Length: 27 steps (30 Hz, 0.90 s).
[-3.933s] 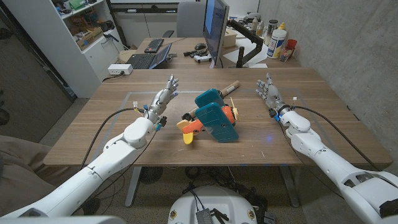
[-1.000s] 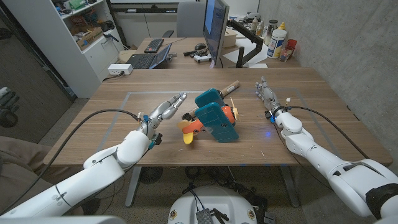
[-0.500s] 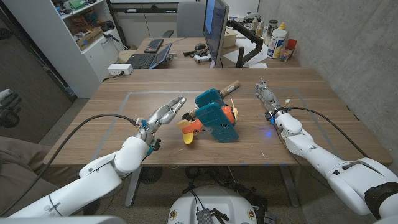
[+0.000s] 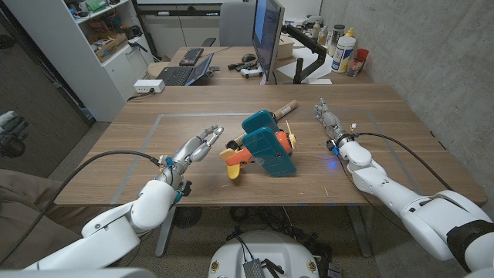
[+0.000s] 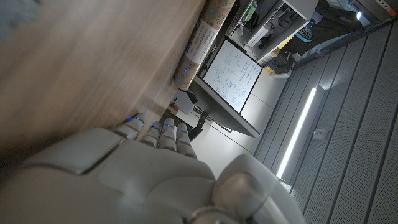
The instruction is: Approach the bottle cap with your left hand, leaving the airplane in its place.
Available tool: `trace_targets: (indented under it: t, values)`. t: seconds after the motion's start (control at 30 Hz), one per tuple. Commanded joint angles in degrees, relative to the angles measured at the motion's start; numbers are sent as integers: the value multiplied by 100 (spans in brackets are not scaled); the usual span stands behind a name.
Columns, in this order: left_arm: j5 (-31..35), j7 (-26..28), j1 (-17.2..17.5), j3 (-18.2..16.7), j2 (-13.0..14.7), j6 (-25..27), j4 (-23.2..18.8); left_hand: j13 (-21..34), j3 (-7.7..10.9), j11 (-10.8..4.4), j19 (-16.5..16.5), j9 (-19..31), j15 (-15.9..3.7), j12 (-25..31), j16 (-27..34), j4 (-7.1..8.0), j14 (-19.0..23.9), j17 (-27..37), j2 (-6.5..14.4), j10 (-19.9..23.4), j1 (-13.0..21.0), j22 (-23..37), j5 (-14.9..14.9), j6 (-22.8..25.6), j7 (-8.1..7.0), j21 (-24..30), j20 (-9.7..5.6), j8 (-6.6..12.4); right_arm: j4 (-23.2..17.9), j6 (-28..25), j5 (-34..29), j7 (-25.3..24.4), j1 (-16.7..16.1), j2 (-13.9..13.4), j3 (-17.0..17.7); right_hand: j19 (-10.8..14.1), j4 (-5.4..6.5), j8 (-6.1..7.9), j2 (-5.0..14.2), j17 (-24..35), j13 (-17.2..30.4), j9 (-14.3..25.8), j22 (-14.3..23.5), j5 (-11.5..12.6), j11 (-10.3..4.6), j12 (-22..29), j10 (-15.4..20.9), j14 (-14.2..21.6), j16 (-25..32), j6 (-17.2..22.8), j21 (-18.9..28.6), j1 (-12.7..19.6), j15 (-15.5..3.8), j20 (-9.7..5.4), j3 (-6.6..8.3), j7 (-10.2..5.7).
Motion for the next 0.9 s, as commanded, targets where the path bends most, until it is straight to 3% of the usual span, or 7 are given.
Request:
trace_targets:
  t: [0.03,0.3,0.37,0.47,0.77,0.9]
  values:
    - [-2,-64,463,-382,-35,356,-237,20,-40,-35,47,8,-670,0,12,17,28,25,-63,15,0,10,33,-33,-32,-6,-165,-9,284,190,-82,-77,124,101,-53,-45,40,25,30,9,21,29,19,38,18,19,-68,-69,16,-33,34,1,-4,3,-6,-9]
    - [17,-99,589,-551,-81,510,-283,20,-40,-53,40,8,-669,-10,4,20,14,25,-68,-1,-6,10,44,-29,-31,-14,-177,-5,550,405,166,96,200,249,75,-56,42,30,28,9,21,29,19,37,-40,24,-71,-93,13,-31,36,0,-48,-15,-11,-40]
    - [42,-103,592,-569,-92,525,-295,20,-40,-53,38,9,-675,-11,2,20,11,25,-69,-4,-7,10,46,-29,-31,-16,-179,-5,307,376,204,66,117,183,115,-32,44,33,28,9,20,29,19,39,-125,38,-47,-83,21,-31,48,0,-94,-62,-15,-82]
    - [66,-156,560,-570,-89,548,-302,20,-39,-55,36,9,-677,-14,1,22,11,25,-71,-6,-10,10,52,-31,-31,-19,-183,-4,-53,290,283,-19,9,105,200,-23,44,34,28,8,20,29,18,41,-134,38,-51,-87,21,-29,52,1,-106,-86,-16,-97]
    - [108,-276,480,-558,-71,722,-310,21,-38,-55,38,9,-676,-25,-2,25,11,25,-77,-28,-16,11,68,-44,-32,-25,-197,-7,-359,181,377,-61,-101,21,305,-26,44,41,32,7,19,29,18,46,-141,44,-43,-88,23,-13,52,5,-118,-91,-17,-109]
    - [181,-311,519,-583,10,1071,-448,21,-37,-55,38,9,-674,-31,-6,26,3,25,-79,-41,-19,11,75,-57,-32,-28,-199,-10,-477,155,396,-74,-162,-11,333,-30,44,41,34,7,19,29,18,49,-140,45,-44,-91,22,-16,52,7,-121,-91,-16,-121]
